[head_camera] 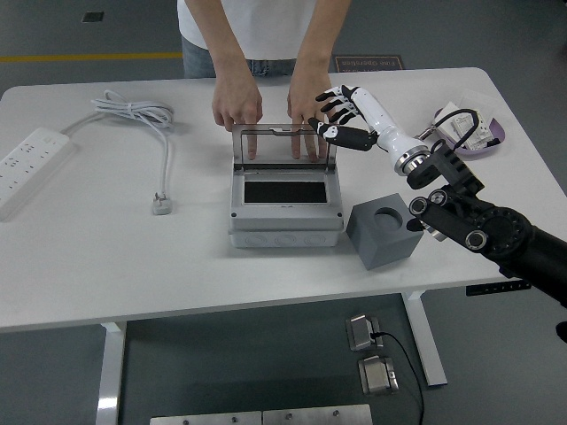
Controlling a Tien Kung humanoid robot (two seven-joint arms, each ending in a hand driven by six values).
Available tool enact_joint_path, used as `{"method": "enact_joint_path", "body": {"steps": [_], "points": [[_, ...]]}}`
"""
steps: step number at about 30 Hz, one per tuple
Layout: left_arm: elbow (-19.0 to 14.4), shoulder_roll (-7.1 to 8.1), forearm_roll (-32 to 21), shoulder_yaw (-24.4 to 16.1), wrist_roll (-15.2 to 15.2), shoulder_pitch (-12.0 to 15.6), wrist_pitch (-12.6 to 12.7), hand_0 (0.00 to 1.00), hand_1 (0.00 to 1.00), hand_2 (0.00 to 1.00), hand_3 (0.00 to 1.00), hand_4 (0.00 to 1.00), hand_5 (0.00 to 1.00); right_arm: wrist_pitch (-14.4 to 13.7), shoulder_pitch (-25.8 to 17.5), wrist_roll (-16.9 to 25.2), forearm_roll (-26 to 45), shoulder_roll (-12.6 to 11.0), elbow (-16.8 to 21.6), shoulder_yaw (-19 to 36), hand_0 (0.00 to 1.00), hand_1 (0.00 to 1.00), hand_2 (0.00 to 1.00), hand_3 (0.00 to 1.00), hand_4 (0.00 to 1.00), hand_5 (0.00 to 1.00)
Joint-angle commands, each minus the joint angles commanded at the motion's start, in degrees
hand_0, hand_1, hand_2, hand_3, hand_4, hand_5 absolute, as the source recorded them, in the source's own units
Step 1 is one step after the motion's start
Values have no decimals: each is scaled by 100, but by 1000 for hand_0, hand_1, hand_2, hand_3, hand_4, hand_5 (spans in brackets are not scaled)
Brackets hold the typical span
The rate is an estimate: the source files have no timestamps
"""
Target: Fetch the battery,place it into the box,close the lid of the box
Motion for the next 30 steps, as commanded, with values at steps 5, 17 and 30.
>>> {"method": "enact_joint_path", "body": {"steps": [5, 17, 30], "points": [[8, -11, -69, 53, -26, 13, 2, 634, 664, 620, 612, 618, 202, -64, -147, -59, -158, -151, 453, -46, 558, 567, 655, 718, 762, 519], [13, -38, -81, 25, -26, 56, 22, 633, 664, 620, 613, 618, 201, -208, -488, -295, -592, -593, 1618, -55, 560, 563, 655, 715, 762, 528], [10, -38, -78, 0, -18, 79, 29, 634, 665, 620, 613, 618, 203, -239, -826, -414, -748, -691, 2121, -307, 555, 555, 650, 720, 760, 526]]}}
